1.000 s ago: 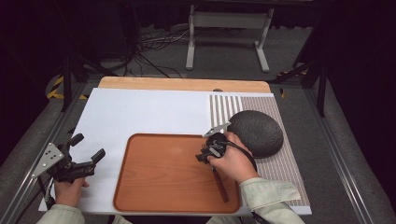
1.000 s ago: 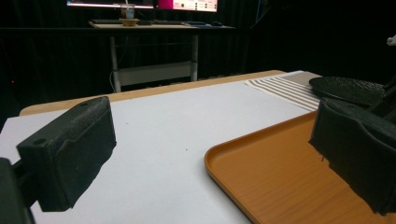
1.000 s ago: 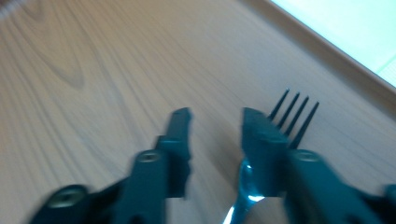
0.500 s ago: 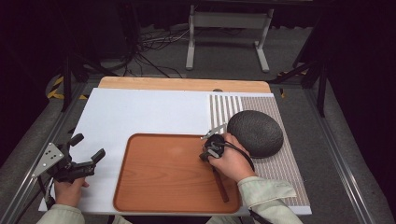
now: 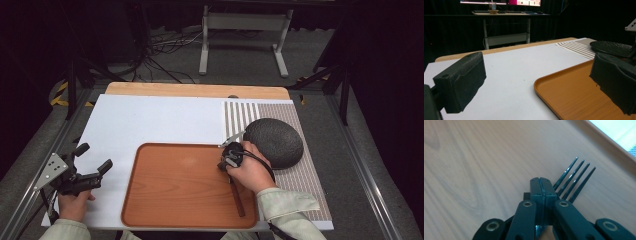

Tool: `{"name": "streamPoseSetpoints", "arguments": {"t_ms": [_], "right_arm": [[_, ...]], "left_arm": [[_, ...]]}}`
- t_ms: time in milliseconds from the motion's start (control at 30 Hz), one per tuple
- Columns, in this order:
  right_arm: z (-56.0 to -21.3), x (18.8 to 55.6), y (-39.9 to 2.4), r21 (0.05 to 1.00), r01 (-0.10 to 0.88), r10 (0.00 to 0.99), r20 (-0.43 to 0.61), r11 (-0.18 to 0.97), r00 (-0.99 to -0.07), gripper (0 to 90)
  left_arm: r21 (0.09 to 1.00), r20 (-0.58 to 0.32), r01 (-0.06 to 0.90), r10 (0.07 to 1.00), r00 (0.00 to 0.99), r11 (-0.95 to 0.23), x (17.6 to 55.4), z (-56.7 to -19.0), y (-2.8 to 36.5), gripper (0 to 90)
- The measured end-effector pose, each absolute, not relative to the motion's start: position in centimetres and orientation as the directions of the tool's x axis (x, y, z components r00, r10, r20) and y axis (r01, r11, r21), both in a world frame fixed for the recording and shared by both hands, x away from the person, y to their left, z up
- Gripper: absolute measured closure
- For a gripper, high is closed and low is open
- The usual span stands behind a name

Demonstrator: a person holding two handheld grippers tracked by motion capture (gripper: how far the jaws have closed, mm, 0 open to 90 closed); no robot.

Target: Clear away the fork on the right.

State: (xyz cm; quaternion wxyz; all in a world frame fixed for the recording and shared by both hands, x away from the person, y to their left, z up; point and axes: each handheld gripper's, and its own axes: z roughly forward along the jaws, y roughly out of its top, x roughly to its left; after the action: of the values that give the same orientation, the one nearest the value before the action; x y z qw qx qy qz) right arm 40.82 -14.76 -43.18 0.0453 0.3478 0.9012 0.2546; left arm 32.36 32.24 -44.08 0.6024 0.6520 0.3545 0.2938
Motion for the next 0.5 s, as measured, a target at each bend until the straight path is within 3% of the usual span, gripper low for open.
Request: {"name": "streamPoseSetpoints", "arguments": {"t_ms": [500], "right_arm": [[-43.1,41.3,-16.6,0.488,0.636,0.692,0.087,0.598,-0.717,90.0]], "left_arm": [[0.994,-0.042,0.109,0.816,0.576,-0.026,32.4,-44.1,32.2,1.0]]}}
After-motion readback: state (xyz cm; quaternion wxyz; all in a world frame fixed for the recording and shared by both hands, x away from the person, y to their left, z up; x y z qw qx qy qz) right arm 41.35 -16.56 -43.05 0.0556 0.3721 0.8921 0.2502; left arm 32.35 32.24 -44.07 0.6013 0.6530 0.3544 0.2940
